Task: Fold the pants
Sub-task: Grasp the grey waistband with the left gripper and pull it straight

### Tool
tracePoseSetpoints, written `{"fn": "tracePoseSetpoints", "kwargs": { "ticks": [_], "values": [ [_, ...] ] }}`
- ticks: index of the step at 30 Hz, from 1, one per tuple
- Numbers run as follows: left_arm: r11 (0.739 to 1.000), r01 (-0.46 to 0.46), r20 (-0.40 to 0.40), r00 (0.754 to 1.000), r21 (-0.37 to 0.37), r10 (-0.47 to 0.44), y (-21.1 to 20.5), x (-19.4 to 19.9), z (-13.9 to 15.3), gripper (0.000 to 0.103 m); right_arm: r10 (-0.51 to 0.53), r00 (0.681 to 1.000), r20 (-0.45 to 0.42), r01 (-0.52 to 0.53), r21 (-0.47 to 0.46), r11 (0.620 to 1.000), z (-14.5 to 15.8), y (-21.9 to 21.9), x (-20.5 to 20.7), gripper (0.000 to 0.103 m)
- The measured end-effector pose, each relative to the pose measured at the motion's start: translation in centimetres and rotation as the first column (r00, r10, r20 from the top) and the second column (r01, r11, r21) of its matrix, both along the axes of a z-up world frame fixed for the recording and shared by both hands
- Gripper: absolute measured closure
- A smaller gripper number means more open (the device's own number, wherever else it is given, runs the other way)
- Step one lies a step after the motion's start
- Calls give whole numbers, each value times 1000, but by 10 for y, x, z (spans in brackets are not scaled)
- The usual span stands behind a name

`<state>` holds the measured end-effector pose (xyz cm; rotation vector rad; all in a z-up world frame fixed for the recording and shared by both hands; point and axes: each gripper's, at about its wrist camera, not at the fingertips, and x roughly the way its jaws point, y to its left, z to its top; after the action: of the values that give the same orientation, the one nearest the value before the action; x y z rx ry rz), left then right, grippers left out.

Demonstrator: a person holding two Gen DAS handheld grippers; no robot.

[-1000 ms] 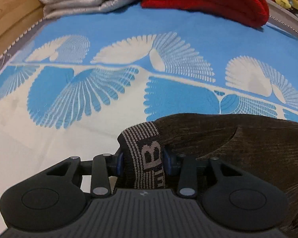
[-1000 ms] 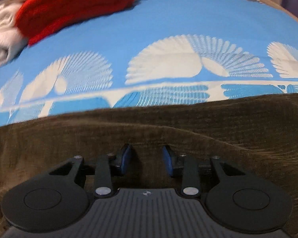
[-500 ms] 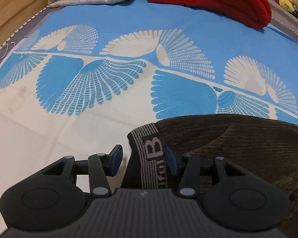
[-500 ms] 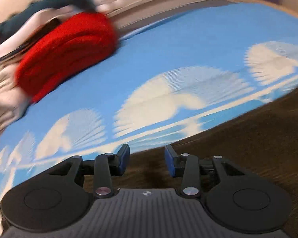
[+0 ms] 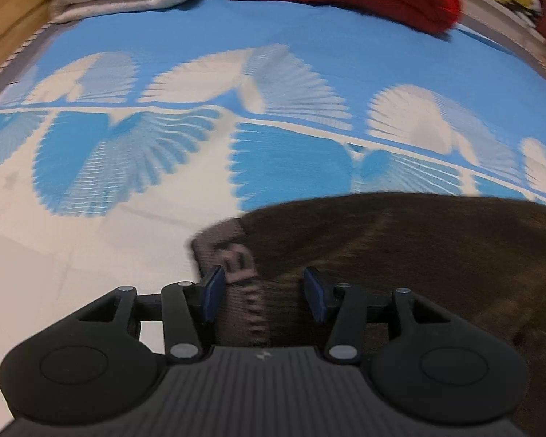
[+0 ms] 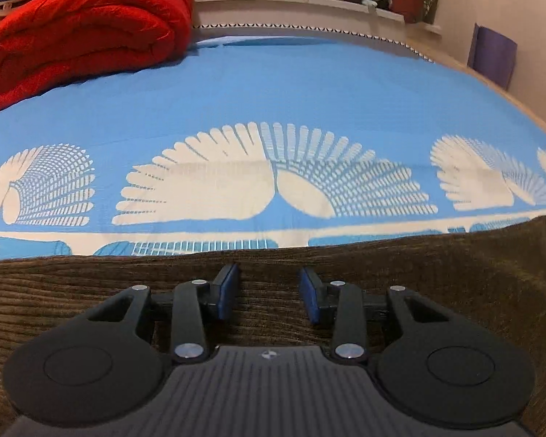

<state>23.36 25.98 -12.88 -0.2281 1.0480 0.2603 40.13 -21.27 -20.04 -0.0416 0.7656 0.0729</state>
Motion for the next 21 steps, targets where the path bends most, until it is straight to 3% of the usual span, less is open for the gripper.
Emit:
{"fn": "tracePoseSetpoints", "kwargs": {
  "ticks": [5, 7, 9, 12, 15, 17, 19, 21],
  "values": [
    [979, 165, -30, 985, -123, -170, -20, 3, -7, 50, -19, 999, -36, 22, 91, 996, 26, -13, -6, 64],
    [969, 211, -78, 972, -126, -221, -25, -1, -21, 51, -18, 1000, -13, 20, 128, 992, 50, -17, -18, 62],
    [975, 211, -130, 967, -69, -219, -23, -5, -37, 71, 12, 1000, 21, -15, 150, 989, 81, -19, -37, 62],
    [992, 112, -135, 984, -60, -119, -16, -14, -28, 86, 77, 993, 87, -90, 159, 983, 131, -23, -81, 59],
    [999, 51, -114, 992, 18, -49, -22, -32, -4, 80, 124, 981, 149, -146, 146, 978, 170, -36, -141, 49],
    [999, 37, -67, 997, -34, -39, -22, -47, 15, 74, 136, 979, 151, -157, 138, 978, 182, -49, -186, 40],
    [990, 19, -19, 1000, -143, -22, -17, -69, 36, 62, 136, 983, 126, -155, 149, 977, 182, -63, -224, 40],
    [989, 6, 5, 1000, -146, -5, -16, -91, 53, 60, 140, 986, 95, -153, 153, 976, 174, -75, -264, 40]
  ]
}}
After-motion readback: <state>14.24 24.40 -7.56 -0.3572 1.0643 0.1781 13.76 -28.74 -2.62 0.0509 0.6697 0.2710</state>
